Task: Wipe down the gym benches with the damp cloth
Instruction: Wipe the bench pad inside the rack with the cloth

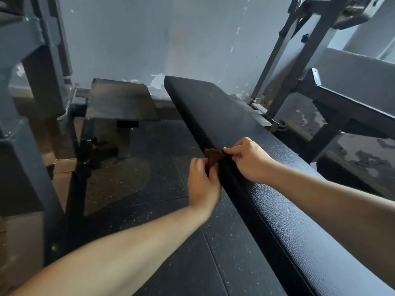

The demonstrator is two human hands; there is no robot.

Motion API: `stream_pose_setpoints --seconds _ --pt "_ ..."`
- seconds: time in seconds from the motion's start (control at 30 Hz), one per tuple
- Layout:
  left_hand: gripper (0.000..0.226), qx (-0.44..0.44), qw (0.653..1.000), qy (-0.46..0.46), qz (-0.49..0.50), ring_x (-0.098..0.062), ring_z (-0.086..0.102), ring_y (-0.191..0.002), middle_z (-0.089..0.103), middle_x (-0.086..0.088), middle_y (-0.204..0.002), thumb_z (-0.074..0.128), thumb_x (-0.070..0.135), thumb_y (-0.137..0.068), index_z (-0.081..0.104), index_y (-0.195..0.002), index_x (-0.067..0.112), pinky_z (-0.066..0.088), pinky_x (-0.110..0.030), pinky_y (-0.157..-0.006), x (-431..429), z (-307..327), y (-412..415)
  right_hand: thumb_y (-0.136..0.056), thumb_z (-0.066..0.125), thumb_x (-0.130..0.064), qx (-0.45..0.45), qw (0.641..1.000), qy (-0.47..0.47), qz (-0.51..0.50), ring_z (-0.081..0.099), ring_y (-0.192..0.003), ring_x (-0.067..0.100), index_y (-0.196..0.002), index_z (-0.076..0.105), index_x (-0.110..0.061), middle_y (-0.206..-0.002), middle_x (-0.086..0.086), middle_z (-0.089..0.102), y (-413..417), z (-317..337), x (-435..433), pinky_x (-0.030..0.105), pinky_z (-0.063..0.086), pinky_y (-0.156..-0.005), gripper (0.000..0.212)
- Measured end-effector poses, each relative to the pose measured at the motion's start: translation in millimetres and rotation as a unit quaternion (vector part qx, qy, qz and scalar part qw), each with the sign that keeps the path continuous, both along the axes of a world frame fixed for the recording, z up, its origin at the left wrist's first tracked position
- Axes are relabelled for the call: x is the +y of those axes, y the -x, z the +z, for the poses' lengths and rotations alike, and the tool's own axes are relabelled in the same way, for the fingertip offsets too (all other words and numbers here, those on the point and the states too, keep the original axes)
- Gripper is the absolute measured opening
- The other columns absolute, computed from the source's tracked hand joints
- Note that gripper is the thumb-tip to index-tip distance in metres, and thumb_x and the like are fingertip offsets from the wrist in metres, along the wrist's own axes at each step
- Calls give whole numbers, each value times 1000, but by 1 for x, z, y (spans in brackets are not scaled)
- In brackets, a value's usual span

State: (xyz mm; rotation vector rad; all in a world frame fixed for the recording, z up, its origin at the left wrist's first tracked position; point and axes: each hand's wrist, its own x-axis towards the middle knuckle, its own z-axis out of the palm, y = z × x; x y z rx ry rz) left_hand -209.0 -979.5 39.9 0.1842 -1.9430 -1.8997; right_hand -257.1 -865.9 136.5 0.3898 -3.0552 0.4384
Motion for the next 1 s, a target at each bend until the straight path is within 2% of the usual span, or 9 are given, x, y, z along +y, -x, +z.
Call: stream_pose_setpoints --seconds 0.1,0.2,0.27,0.4,0.53,0.63,0.7,0.83,1.0 --pt "15 14 999 39 -20 7 52 -89 49 9 -97 57 15 -101 54 -89 23 39 -11 -75 4 -8 -19 -100 52 -8 15 1000 0 -6 53 -125 25 -130 71 -24 -118 -3 48 -5 1 0 34 40 -111 39" --pt "21 7 999 38 -20 11 53 -83 52 6 -92 58 14 -100 52 -83 24 39 -6 -69 -4 -4 -7 -97 56 -7 45 998 27 -28 58 -118 20 -122 76 -21 -119 1 57 -17 4 1 13 33 -92 35" --pt "12 0 1000 18 5 7 56 -81 58 3 -93 60 17 -99 58 -87 19 40 -5 -66 -8 -1 9 -96 58 -10 52 998 32 -30 59 -113 17 -121 77 -22 -113 -2 56 -27 3 4 8 28 -83 33" --pt "16 -56 997 -11 54 -3 57 -75 65 -5 -96 61 27 -100 60 -95 12 39 -3 -58 -15 -1 43 -98 53 -7 42 998 31 -25 57 -112 17 -127 74 -21 -109 -4 50 -41 1 12 7 26 -81 38" --pt "20 -69 995 -36 62 -5 57 -75 60 2 -90 58 28 -102 60 -103 8 40 -3 -58 -10 3 35 -102 48 -8 21 999 19 -25 55 -118 19 -133 69 -22 -110 -2 47 -50 2 14 6 24 -82 41" --pt "15 -19 999 -33 30 -12 63 -83 58 -1 -94 57 30 -102 56 -96 16 48 -19 -68 0 4 6 -102 49 -10 18 999 16 -22 55 -117 21 -134 69 -23 -110 -2 47 -51 2 14 6 24 -83 39" --pt "12 0 999 -25 -21 -7 61 -82 55 -1 -96 55 24 -103 50 -92 25 51 -28 -70 8 -2 -22 -102 49 -10 14 1000 15 -21 55 -118 21 -134 69 -23 -110 -3 46 -52 2 14 5 23 -83 40" --pt "26 28 996 11 -90 -3 57 -83 50 -3 -99 51 12 -103 44 -89 33 46 -17 -73 17 -7 -57 -102 50 -8 3 1000 4 -19 54 -120 20 -135 68 -22 -110 -4 45 -54 6 14 4 22 -84 40" --pt "14 7 1000 -5 -20 -4 58 -83 60 -8 -100 56 16 -101 52 -90 22 45 -16 -69 0 6 -5 -101 51 -8 -1 1000 -3 -20 56 -122 21 -135 68 -22 -107 -6 46 -58 10 13 5 24 -83 40"
